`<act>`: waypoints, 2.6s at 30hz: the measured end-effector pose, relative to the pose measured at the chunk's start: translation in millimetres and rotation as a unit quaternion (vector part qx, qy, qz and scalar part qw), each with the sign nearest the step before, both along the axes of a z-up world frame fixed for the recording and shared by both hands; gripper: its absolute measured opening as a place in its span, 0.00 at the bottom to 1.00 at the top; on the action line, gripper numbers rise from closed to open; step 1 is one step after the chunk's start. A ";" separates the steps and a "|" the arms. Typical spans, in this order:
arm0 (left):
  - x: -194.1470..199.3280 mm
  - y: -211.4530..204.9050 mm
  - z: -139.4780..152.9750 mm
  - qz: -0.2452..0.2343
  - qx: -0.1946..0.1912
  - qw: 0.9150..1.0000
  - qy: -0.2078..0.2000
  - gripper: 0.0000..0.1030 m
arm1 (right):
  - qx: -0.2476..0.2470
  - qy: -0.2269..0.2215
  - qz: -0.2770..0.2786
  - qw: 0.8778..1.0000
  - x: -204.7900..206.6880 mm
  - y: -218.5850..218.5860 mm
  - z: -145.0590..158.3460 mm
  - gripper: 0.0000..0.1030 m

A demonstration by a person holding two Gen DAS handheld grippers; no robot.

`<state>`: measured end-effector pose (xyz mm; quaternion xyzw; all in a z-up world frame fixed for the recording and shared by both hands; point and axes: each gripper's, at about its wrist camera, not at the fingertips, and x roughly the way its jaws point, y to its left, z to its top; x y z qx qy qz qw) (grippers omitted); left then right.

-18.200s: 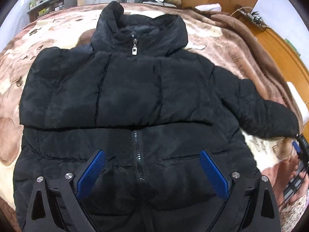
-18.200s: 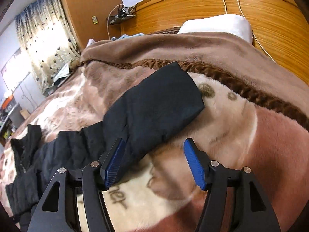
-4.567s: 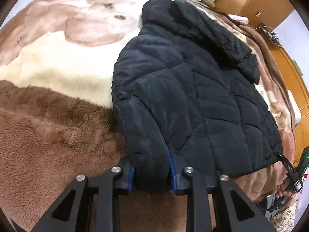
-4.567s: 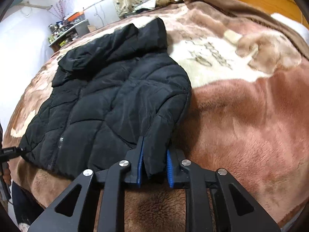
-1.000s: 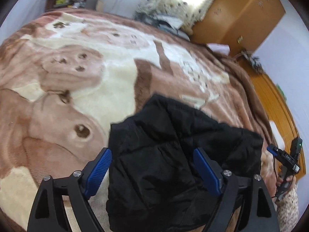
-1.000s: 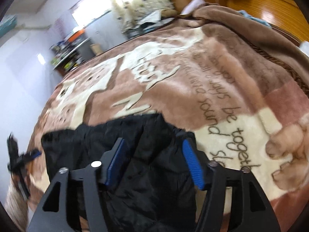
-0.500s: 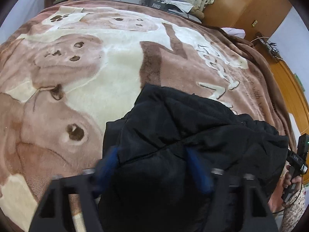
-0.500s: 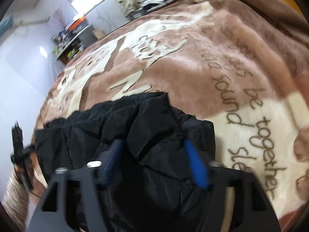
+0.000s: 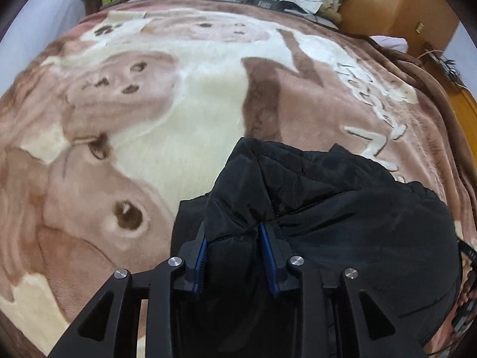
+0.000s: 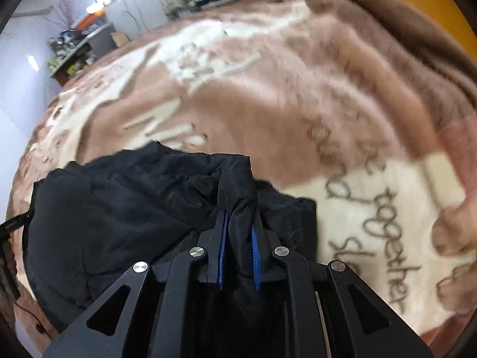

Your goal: Fold large clothes

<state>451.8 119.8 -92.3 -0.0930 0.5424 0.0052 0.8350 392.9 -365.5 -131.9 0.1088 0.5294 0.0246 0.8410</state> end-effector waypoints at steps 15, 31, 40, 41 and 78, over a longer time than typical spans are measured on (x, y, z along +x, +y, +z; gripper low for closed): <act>-41.3 13.2 52.0 0.041 -0.029 0.998 -0.036 0.63 | -0.018 -0.091 -0.041 0.995 -49.4 2.4 75.9 0.38; -113.2 -130.7 51.3 -0.083 0.058 0.992 -0.080 0.86 | -0.047 -0.111 0.110 0.987 -103.3 127.5 68.7 0.55; -92.9 -131.0 -3.2 -0.102 0.078 0.990 -0.056 0.99 | -0.060 -0.070 0.108 0.990 -88.9 133.0 13.2 0.56; -89.8 -128.6 -10.4 -0.099 0.075 0.991 -0.049 1.00 | -0.053 -0.065 0.107 0.991 -86.8 131.0 7.4 0.56; -30.2 -118.8 -34.9 -0.072 0.067 0.995 0.011 1.00 | -0.086 0.023 0.105 0.991 -9.6 121.1 -17.0 0.59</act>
